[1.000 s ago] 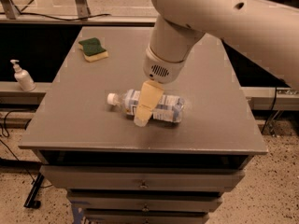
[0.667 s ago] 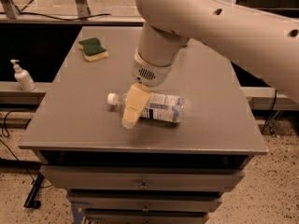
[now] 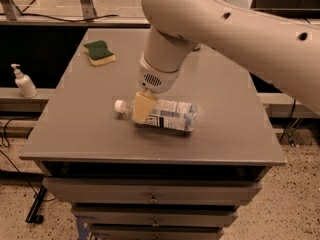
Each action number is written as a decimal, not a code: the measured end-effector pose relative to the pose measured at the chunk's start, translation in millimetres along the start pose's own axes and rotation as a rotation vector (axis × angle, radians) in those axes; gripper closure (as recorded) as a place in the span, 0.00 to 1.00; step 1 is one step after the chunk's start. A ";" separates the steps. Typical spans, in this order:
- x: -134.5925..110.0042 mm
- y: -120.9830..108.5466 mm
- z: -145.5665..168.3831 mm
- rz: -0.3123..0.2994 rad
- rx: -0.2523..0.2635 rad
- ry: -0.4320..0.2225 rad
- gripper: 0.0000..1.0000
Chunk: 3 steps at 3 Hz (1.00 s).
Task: Place blue plastic bottle upright
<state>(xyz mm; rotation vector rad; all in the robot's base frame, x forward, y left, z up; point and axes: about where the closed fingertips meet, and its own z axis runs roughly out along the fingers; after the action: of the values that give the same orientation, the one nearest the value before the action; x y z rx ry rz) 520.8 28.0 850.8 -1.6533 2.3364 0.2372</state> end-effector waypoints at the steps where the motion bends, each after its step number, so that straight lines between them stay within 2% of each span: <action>1: 4.8 -9.3 -11.6 0.020 0.016 -0.016 0.64; 2: 1.0 -21.9 -44.4 0.032 0.044 -0.095 0.87; 3: -6.3 -41.7 -92.2 0.032 0.066 -0.287 1.00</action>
Offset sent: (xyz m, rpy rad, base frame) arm 0.0287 -0.0352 0.0929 0.1845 -0.1309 -0.0670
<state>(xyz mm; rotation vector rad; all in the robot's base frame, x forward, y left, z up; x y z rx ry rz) 550.7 -6.7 941.3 -1.4457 2.1330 0.3734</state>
